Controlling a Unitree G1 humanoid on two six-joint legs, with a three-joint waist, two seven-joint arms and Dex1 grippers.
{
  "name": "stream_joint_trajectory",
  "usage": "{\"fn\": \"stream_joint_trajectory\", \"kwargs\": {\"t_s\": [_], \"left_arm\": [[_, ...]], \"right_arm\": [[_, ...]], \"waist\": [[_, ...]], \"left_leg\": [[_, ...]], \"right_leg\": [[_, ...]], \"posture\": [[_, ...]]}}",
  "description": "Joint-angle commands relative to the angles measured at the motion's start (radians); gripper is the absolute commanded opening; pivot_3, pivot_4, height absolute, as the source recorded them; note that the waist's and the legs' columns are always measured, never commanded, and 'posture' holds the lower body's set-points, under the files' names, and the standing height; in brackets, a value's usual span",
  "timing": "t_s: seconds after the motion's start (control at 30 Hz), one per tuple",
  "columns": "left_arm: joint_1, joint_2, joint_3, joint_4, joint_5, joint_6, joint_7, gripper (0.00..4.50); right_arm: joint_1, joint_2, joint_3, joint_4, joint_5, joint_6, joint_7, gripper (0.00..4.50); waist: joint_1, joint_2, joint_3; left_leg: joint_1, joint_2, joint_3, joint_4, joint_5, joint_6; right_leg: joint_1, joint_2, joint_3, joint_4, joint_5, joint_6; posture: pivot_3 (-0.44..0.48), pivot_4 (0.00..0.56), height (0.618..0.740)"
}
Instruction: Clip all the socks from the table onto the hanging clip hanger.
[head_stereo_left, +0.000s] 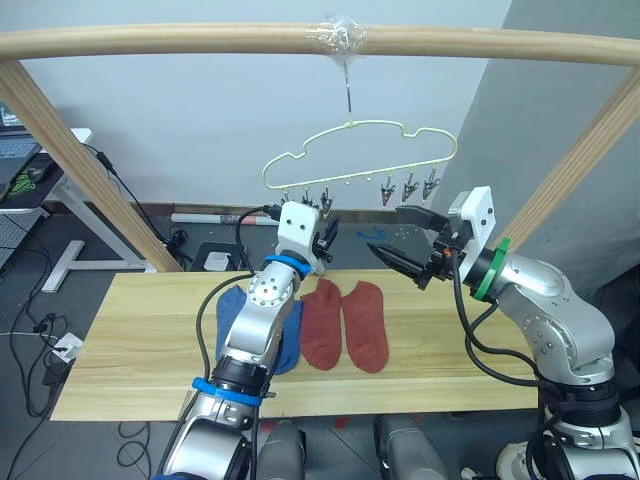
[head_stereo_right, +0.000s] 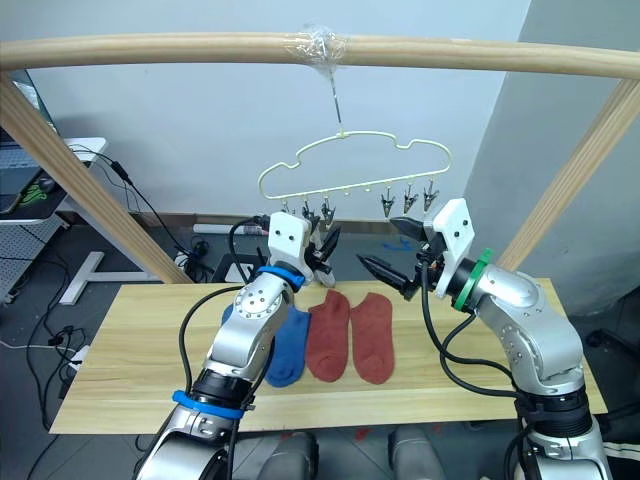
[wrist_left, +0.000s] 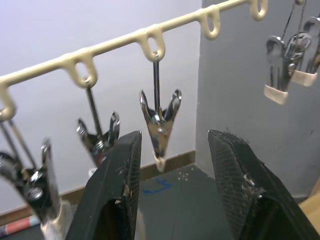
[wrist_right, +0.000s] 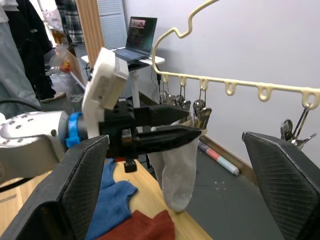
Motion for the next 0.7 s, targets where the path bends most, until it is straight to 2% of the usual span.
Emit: {"fn": "stream_joint_trajectory", "kwargs": {"t_s": [0.03, 0.37, 0.7], "left_arm": [[-0.047, -0.008, 0.017, 0.039, 0.034, -0.054, 0.015, 2.13], [-0.132, -0.041, 0.044, 0.151, 0.075, -0.129, 0.054, 2.13], [-0.139, -0.057, 0.052, 0.146, 0.092, -0.148, 0.072, 2.13]], "right_arm": [[-0.005, -0.013, -0.019, -0.044, 0.021, -0.006, -0.006, 4.5], [-0.013, -0.019, -0.015, -0.042, 0.021, -0.004, -0.018, 4.5], [-0.018, -0.027, -0.016, -0.035, 0.019, -0.006, -0.018, 4.5]], "waist": [[0.0, 0.0, 0.0], [-0.002, 0.0, 0.0], [-0.008, 0.0, 0.0]], "left_leg": [[0.0, 0.0, 0.0, 0.0, 0.0, 0.0], [0.0, 0.0, 0.0, 0.001, 0.0, 0.0], [0.0, 0.0, 0.0, 0.001, 0.0, 0.0]], "right_leg": [[0.0, 0.0, 0.0, 0.0, 0.0, 0.0], [0.0, 0.0, 0.0, 0.0, 0.0, 0.001], [0.0, 0.0, 0.0, 0.001, 0.0, 0.001]], "posture": [[-0.042, 0.147, 0.74], [-0.054, 0.153, 0.74], [-0.059, 0.159, 0.74]]}}
